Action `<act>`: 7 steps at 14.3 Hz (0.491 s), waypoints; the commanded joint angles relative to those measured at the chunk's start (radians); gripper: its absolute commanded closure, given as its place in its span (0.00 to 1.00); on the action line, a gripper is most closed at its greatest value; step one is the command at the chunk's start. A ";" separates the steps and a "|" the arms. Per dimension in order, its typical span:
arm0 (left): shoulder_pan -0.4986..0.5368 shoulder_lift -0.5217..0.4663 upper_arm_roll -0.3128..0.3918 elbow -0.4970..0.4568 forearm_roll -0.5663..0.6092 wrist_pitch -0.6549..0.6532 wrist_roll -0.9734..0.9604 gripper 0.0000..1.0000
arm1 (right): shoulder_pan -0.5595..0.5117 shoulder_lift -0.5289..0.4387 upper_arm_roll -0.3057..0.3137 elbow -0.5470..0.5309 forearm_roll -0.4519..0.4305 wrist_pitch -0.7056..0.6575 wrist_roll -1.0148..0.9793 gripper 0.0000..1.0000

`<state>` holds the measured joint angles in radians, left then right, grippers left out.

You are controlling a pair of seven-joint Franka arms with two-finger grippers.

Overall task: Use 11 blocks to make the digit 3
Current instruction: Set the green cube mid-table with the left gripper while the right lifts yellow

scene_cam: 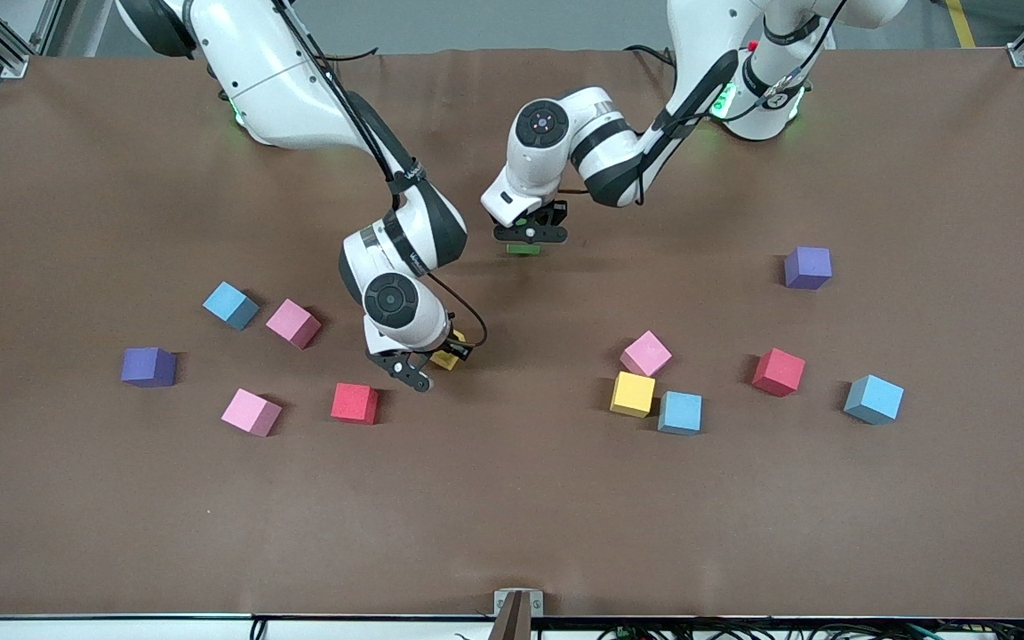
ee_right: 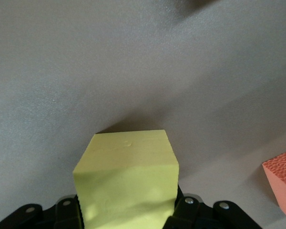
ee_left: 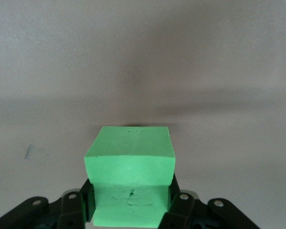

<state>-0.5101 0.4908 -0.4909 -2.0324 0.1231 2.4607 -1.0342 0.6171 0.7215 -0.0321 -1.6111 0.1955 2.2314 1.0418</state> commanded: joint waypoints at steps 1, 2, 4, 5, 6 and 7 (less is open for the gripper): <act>-0.045 0.015 0.011 0.023 0.023 -0.038 -0.069 0.76 | -0.005 0.004 -0.008 0.008 0.013 0.005 -0.006 0.70; -0.053 0.015 0.014 0.026 0.023 -0.055 -0.082 0.76 | -0.007 0.006 -0.009 0.011 0.001 0.008 -0.009 0.70; -0.054 0.015 0.014 0.026 0.049 -0.068 -0.087 0.76 | -0.035 0.000 -0.017 0.045 -0.004 0.001 -0.061 0.75; -0.053 0.015 0.014 0.026 0.065 -0.069 -0.087 0.76 | -0.063 -0.008 -0.015 0.060 -0.002 -0.019 -0.075 0.78; -0.053 0.015 0.014 0.027 0.085 -0.069 -0.087 0.76 | -0.092 -0.020 -0.015 0.075 0.007 -0.066 -0.071 0.81; -0.054 0.018 0.014 0.029 0.101 -0.069 -0.087 0.76 | -0.115 -0.030 -0.015 0.098 0.007 -0.123 -0.071 0.88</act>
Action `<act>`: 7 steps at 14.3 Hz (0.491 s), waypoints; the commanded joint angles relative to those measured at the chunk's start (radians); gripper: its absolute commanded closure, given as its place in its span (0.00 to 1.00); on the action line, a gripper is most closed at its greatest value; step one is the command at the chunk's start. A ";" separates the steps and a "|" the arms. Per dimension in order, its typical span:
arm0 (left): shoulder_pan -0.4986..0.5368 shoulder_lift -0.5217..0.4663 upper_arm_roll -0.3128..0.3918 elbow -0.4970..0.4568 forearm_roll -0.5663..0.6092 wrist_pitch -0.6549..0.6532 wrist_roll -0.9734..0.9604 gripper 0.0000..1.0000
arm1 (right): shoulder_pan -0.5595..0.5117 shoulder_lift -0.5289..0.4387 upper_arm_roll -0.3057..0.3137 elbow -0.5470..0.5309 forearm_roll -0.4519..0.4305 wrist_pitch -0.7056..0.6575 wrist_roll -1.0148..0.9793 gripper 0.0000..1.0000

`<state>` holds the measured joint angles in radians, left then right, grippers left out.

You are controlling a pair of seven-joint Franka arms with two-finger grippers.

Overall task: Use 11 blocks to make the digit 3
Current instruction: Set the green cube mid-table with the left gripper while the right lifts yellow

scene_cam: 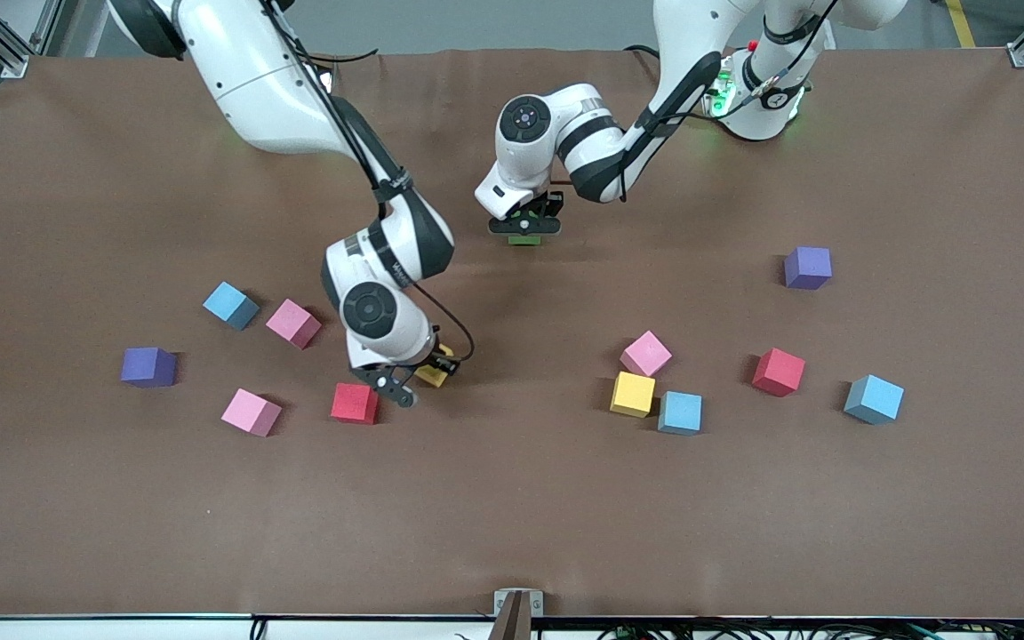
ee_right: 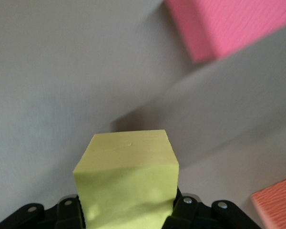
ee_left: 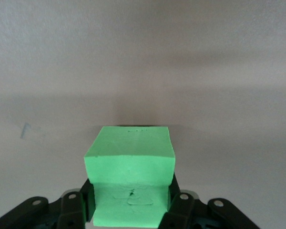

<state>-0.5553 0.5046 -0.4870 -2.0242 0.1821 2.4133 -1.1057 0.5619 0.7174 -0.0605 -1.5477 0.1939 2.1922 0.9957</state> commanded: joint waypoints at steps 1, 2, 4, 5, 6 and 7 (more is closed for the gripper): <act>-0.008 0.006 0.010 0.022 0.072 -0.022 -0.013 0.76 | -0.082 -0.039 0.013 0.061 0.007 -0.151 -0.020 0.94; -0.008 0.014 0.008 0.022 0.098 -0.022 -0.013 0.76 | -0.095 -0.050 0.013 0.076 0.007 -0.196 -0.016 0.97; -0.008 0.032 0.008 0.041 0.109 -0.022 -0.013 0.75 | -0.096 -0.059 0.013 0.080 0.003 -0.201 0.032 1.00; -0.008 0.046 0.008 0.054 0.109 -0.022 -0.011 0.75 | -0.094 -0.070 0.013 0.080 0.001 -0.195 0.061 1.00; -0.009 0.052 0.008 0.064 0.109 -0.022 -0.011 0.73 | -0.090 -0.073 0.013 0.080 0.001 -0.195 0.081 1.00; -0.009 0.057 0.008 0.064 0.109 -0.022 -0.009 0.72 | -0.089 -0.073 0.013 0.081 0.002 -0.195 0.102 1.00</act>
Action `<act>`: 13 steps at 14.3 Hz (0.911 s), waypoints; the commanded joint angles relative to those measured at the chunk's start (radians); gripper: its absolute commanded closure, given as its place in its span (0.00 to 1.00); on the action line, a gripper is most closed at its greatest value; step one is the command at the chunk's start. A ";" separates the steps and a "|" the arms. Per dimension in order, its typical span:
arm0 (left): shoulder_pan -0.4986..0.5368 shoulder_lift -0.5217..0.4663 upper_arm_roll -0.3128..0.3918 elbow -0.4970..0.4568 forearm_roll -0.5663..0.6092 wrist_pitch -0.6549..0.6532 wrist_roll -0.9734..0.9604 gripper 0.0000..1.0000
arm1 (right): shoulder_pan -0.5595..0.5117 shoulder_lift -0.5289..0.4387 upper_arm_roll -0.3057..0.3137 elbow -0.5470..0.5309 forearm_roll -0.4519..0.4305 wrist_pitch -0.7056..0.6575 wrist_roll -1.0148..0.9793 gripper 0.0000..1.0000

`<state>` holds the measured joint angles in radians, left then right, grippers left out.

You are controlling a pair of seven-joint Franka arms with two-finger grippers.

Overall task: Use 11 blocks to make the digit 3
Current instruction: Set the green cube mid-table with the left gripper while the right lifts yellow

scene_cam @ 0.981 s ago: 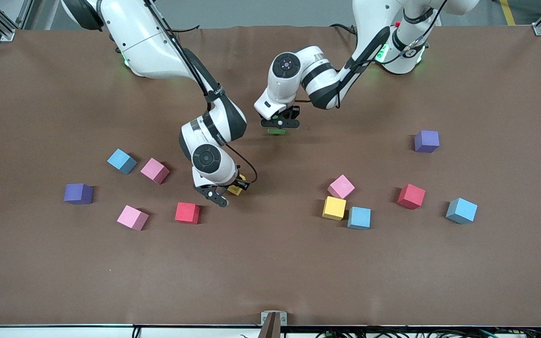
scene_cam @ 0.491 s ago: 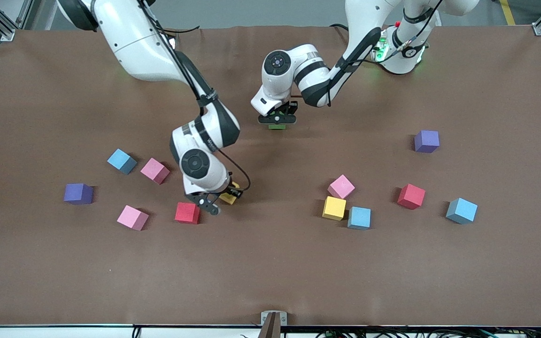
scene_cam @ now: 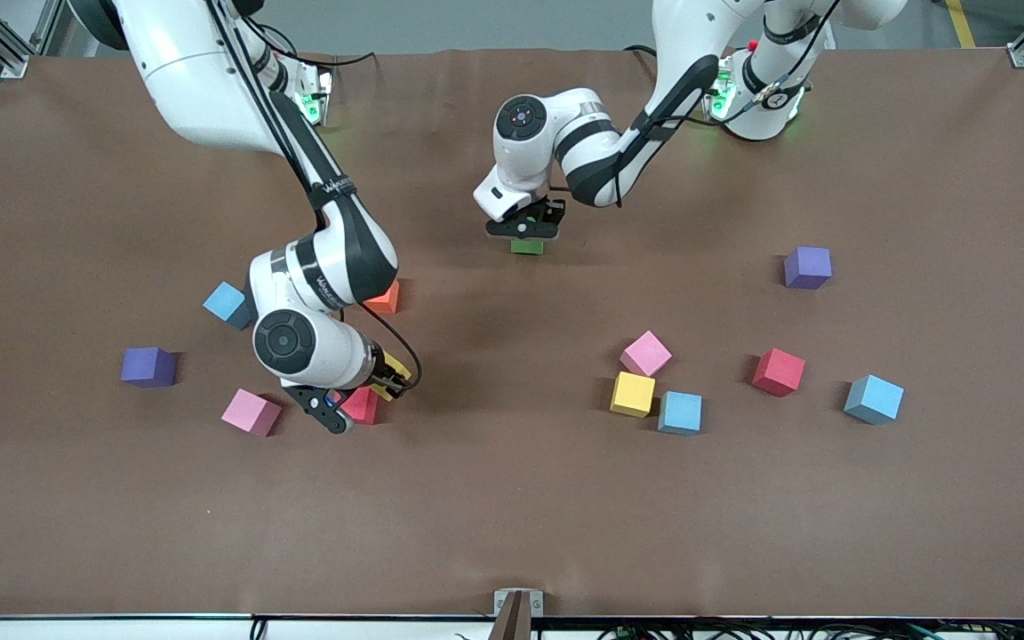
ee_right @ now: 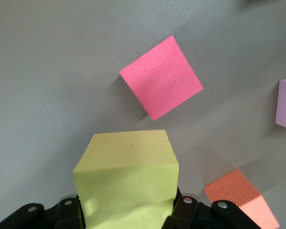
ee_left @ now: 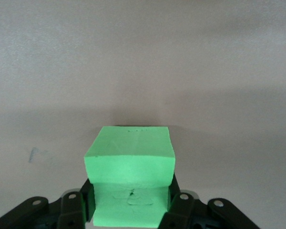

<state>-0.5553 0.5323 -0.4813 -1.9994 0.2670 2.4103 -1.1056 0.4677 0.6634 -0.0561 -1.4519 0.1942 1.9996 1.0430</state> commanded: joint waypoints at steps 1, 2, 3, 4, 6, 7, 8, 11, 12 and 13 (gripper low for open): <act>-0.009 0.028 0.003 0.039 0.026 -0.019 -0.010 0.69 | 0.006 -0.019 0.010 -0.006 0.002 0.001 0.077 1.00; -0.009 0.028 0.003 0.039 0.028 -0.019 -0.008 0.64 | 0.014 -0.019 0.009 -0.004 -0.002 -0.001 0.086 1.00; -0.009 0.029 0.003 0.039 0.037 -0.019 -0.008 0.53 | 0.011 -0.019 0.009 -0.004 -0.002 -0.005 0.087 1.00; -0.009 0.029 0.003 0.039 0.040 -0.020 -0.008 0.38 | 0.006 -0.022 0.009 -0.004 0.001 -0.012 0.089 1.00; -0.006 0.029 0.003 0.039 0.038 -0.030 -0.014 0.00 | 0.014 -0.050 0.005 -0.008 -0.002 -0.015 0.109 0.97; -0.003 0.023 0.003 0.039 0.037 -0.033 -0.016 0.00 | 0.015 -0.062 0.005 -0.015 -0.007 -0.034 0.135 0.98; 0.002 0.017 0.003 0.039 0.037 -0.034 -0.019 0.00 | 0.005 -0.076 0.007 -0.015 -0.012 -0.082 0.144 0.98; 0.009 -0.040 0.000 0.079 0.037 -0.155 -0.025 0.00 | 0.024 -0.077 -0.001 -0.013 -0.053 -0.085 0.170 1.00; 0.012 -0.058 -0.002 0.112 0.031 -0.218 -0.025 0.00 | 0.040 -0.076 -0.002 -0.009 -0.103 -0.082 0.211 1.00; 0.014 -0.070 -0.002 0.152 0.026 -0.284 -0.025 0.00 | 0.048 -0.076 -0.002 -0.012 -0.133 -0.090 0.269 1.00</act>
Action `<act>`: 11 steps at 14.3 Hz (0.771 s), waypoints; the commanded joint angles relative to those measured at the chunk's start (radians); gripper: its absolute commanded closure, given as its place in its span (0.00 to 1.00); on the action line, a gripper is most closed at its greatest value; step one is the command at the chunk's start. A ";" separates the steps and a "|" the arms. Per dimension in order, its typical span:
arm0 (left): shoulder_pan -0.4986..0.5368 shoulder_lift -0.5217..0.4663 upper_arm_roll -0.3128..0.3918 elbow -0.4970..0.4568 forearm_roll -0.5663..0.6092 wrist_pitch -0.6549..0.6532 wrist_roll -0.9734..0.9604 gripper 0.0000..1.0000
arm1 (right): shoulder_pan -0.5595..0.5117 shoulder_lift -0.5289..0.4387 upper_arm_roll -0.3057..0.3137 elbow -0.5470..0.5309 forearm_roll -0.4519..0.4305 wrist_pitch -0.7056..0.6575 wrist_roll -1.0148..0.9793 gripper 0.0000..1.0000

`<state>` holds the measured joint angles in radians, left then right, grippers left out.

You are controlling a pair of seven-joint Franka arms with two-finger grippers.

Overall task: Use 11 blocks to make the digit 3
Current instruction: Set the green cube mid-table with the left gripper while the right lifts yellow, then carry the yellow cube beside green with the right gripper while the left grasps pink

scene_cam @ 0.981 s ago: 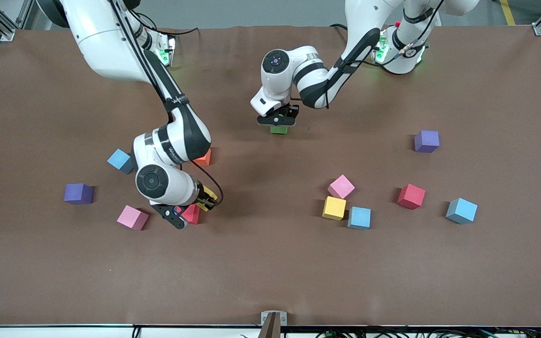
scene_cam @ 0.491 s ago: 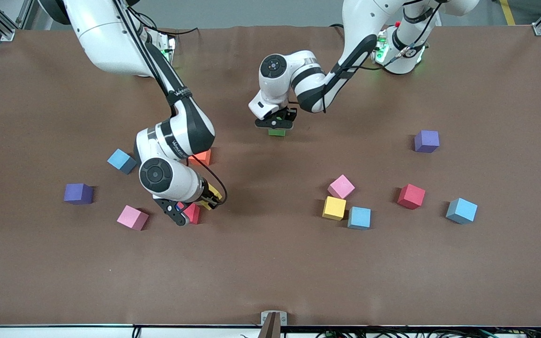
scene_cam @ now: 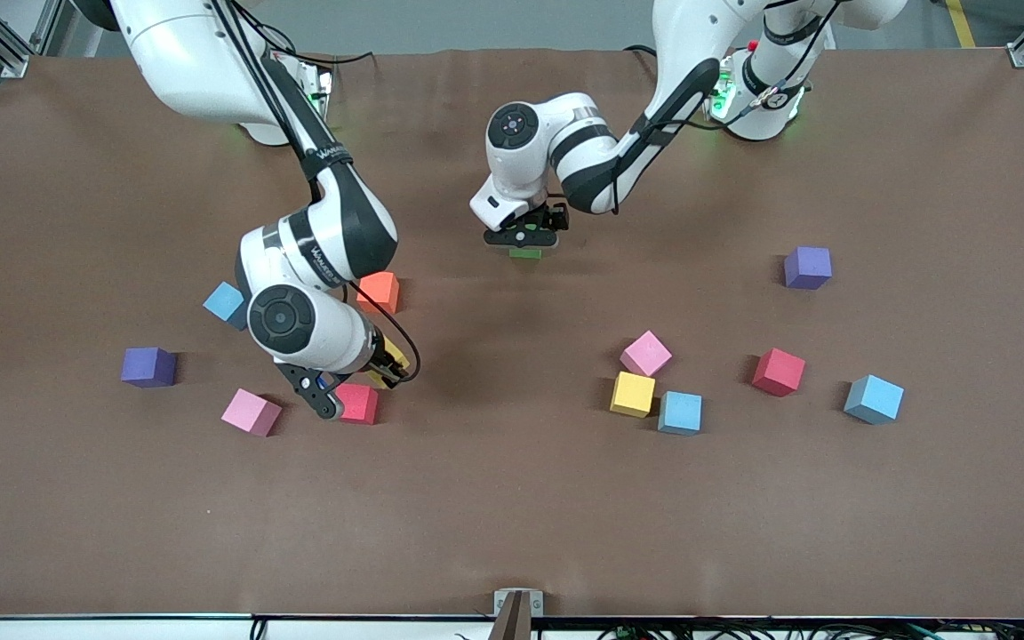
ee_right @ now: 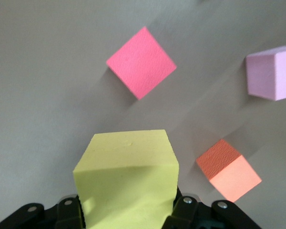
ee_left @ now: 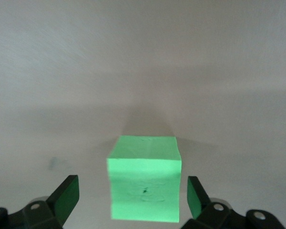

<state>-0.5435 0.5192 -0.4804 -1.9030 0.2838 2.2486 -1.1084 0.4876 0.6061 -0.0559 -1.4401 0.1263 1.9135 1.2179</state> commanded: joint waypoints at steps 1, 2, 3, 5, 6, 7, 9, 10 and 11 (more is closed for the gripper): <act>0.008 -0.071 0.000 0.103 0.006 -0.191 -0.019 0.00 | 0.017 -0.022 0.001 -0.026 -0.062 -0.010 0.157 1.00; 0.034 -0.074 0.000 0.149 0.002 -0.237 -0.018 0.00 | 0.025 -0.028 0.001 -0.028 -0.060 -0.017 0.198 1.00; 0.065 -0.074 0.000 0.197 -0.002 -0.268 -0.021 0.00 | 0.031 -0.034 0.001 -0.029 -0.059 -0.033 0.248 1.00; 0.143 -0.070 0.002 0.252 -0.003 -0.276 -0.016 0.00 | 0.051 -0.037 0.004 -0.031 -0.059 -0.077 0.336 1.00; 0.192 -0.065 0.002 0.262 -0.002 -0.276 -0.007 0.00 | 0.078 -0.045 0.004 -0.031 -0.059 -0.093 0.394 1.00; 0.233 -0.064 0.002 0.263 -0.002 -0.276 -0.001 0.00 | 0.104 -0.055 0.004 -0.048 -0.059 -0.091 0.449 1.00; 0.319 -0.061 0.003 0.260 -0.002 -0.276 -0.018 0.00 | 0.140 -0.075 0.004 -0.065 -0.057 -0.088 0.532 1.00; 0.364 -0.050 0.002 0.257 -0.003 -0.276 -0.013 0.00 | 0.154 -0.075 0.005 -0.065 -0.056 -0.088 0.586 1.00; 0.387 -0.036 0.002 0.254 -0.003 -0.276 -0.016 0.00 | 0.169 -0.075 0.005 -0.071 -0.054 -0.084 0.626 1.00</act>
<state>-0.1981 0.4561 -0.4668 -1.6580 0.2836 1.9861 -1.1149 0.6360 0.5747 -0.0495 -1.4550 0.0823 1.8232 1.7611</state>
